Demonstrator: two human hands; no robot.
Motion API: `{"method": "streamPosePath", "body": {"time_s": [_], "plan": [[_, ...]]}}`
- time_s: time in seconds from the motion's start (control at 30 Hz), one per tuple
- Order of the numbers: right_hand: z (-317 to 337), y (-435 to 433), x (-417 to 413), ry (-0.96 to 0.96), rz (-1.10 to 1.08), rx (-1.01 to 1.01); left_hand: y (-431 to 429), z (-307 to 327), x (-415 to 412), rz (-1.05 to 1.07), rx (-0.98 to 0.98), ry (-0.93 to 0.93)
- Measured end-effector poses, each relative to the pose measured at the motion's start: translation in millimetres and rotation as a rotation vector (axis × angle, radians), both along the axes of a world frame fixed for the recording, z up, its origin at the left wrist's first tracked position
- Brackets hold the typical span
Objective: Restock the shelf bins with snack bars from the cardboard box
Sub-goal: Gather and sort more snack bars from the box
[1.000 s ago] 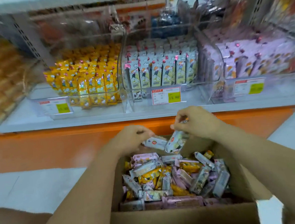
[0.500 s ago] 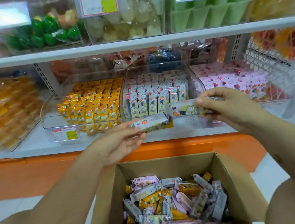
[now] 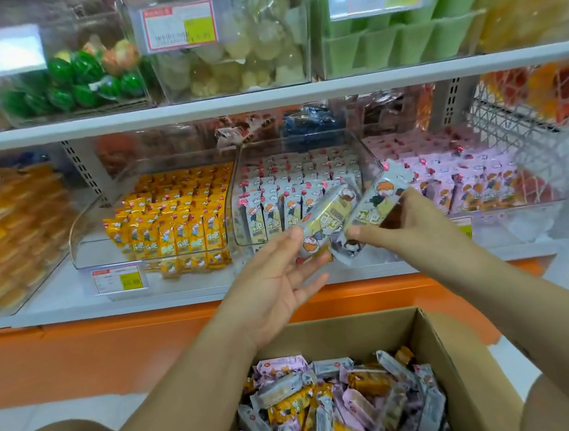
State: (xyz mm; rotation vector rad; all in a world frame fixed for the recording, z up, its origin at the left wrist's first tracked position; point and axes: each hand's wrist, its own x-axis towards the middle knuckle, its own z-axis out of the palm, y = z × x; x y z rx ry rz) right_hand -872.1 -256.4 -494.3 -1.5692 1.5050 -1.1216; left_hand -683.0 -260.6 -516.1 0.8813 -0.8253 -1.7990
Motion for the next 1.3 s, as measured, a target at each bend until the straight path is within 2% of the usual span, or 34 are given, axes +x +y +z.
{"method": "streamPosePath", "body": {"time_s": [0.03, 0.1, 0.17, 0.27, 0.4, 0.5, 0.6, 0.8, 1.0, 1.17, 1.3], "plan": [[2, 0, -1, -0.01, -0.019, -0.031, -1, 3, 2, 0.039, -0.056, -0.08], [8, 1, -7, 0.034, -0.069, -0.096, -4, 8, 8, 0.107, -0.21, -0.361], [15, 2, -16, 0.192, -0.064, -0.163, -5, 13, 13, 0.116, -0.347, -0.629], [22, -1, -30, 0.355, -0.051, -0.187, -10, 19, 12, 0.088, -0.552, -0.857], [23, -18, -46, 0.334, -0.091, -0.231, -34, 33, -3, 0.196, -0.694, -0.939], [19, -31, -48, 0.348, -0.067, -0.252, -62, 38, -19, 0.191, -0.78, -1.081], [12, -46, -48, 0.397, -0.028, -0.282, -96, 33, -38, 0.085, -0.845, -1.256], [-1, -73, -57, 0.349, 0.007, -0.264, -148, 19, -61, -0.24, -0.899, -1.635], [-12, -97, -68, 0.488, -0.051, -0.273, -177, 5, -60, -0.351, -0.995, -1.765], [-11, -107, -67, 0.521, -0.073, -0.344, -182, 3, -50, -0.353, -1.082, -1.726], [-14, -117, -67, 0.512, -0.066, -0.366, -177, 0, -52, -0.466, -1.141, -1.913]]}}
